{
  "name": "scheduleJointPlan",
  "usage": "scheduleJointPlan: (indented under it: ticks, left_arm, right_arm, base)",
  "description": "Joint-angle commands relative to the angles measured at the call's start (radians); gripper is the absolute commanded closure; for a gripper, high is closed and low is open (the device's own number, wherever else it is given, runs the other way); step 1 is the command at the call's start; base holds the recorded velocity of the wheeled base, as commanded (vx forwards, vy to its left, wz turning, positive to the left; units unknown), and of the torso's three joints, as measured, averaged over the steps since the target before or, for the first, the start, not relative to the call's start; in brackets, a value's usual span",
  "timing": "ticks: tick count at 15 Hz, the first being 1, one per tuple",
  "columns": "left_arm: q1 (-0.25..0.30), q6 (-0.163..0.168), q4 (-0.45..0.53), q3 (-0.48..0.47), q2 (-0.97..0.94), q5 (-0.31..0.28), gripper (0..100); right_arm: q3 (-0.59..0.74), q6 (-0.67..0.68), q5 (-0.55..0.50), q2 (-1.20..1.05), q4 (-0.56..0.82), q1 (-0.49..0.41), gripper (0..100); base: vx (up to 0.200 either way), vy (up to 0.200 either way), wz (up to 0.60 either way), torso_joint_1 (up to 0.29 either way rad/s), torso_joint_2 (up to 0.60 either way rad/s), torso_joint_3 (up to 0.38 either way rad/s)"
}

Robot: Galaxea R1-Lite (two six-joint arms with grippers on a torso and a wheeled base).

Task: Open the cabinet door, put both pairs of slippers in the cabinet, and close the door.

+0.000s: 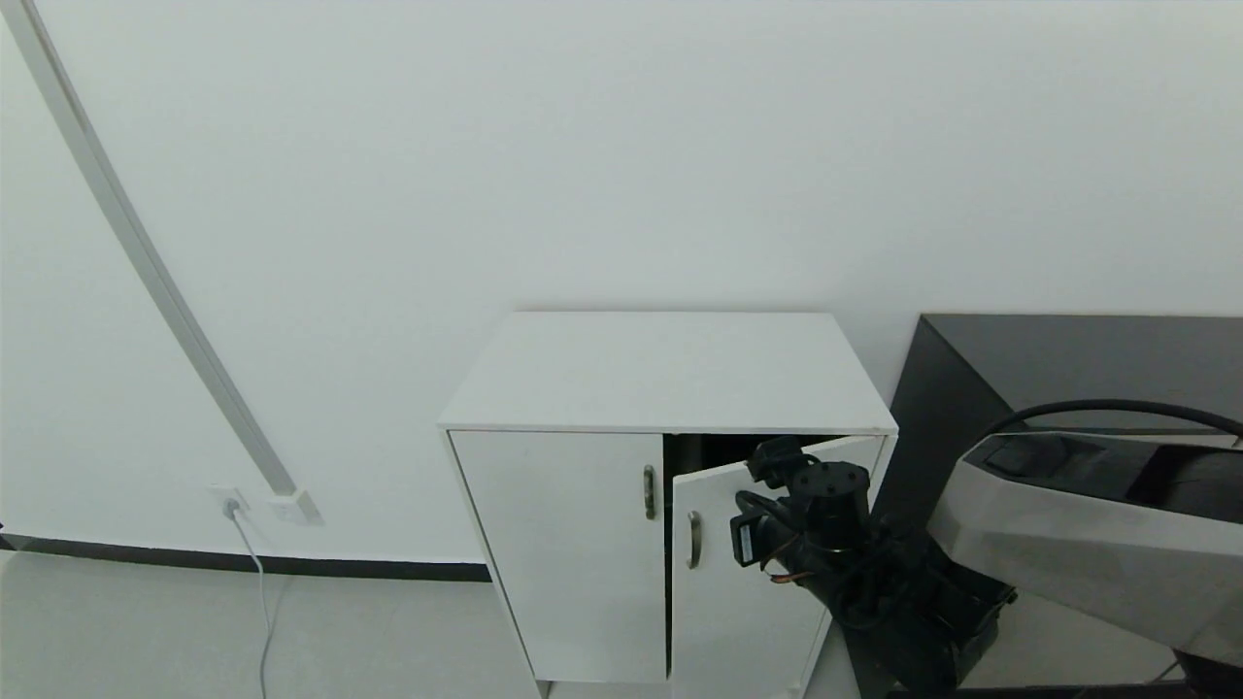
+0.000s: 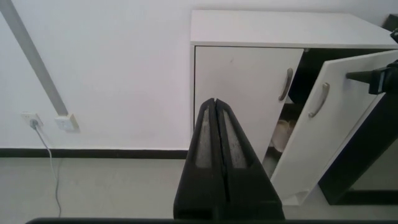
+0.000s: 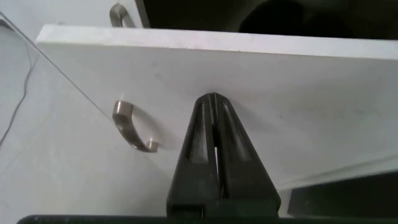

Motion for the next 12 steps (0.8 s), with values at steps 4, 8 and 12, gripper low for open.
scheduleJointPlan:
  ticks: [4,8,12]
  left_arm:
    - [0.000,0.000,0.000,0.000,0.000,0.000,100]
    - [0.000,0.000,0.000,0.000,0.000,0.000,100]
    - [0.000,0.000,0.000,0.000,0.000,0.002,100]
  right_arm:
    - [-0.102,-0.003,0.000,0.057,0.031,-0.024,100]
    - [-0.165,-0.003,0.000,0.063,0.072,-0.040,100]
    - [-0.203,-0.005,0.000,0.065,0.111,-0.044,100]
  base:
    - [0.000,0.000,0.00,0.000,0.00,0.000]
    - [0.000,0.000,0.00,0.000,0.00,0.000]
    - [0.000,0.000,0.00,0.000,0.00,0.000]
